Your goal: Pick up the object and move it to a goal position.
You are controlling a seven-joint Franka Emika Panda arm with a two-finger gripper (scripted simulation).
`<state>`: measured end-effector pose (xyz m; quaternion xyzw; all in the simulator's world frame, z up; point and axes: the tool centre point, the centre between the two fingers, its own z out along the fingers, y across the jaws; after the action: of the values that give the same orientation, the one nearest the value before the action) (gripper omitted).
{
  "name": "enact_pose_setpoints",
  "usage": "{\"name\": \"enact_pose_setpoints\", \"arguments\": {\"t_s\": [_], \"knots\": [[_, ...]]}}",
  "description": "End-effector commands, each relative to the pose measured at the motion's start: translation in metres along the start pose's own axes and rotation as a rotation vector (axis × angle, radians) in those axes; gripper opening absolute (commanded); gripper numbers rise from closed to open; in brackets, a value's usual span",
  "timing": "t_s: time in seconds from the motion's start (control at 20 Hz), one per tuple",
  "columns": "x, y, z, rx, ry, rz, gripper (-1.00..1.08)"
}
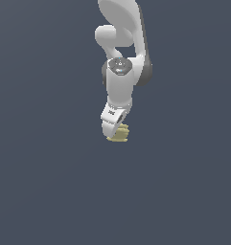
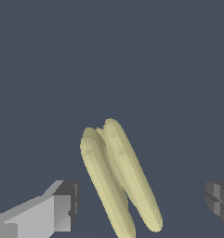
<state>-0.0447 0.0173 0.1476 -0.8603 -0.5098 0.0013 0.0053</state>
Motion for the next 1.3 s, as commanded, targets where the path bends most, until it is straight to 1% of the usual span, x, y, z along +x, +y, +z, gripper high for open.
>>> {"name": "enact_pose_setpoints", "arguments": {"t_s": [0.0,0.35,0.65,0.95,1.25], "knots": [[-0.002,-0.003,0.000,-0.002,0.000,-0.068,1.00],[-0.008,-0.010,0.001,-0.006,-0.002,-0.246,1.00],[-0.011,-0.014,0.002,-0.008,-0.004,-0.353,1.00],[-0.013,-0.016,0.002,-0.009,-0.005,-0.410,1.00],[-0.013,-0.016,0.002,-0.009,-0.005,-0.416,1.00]]}}
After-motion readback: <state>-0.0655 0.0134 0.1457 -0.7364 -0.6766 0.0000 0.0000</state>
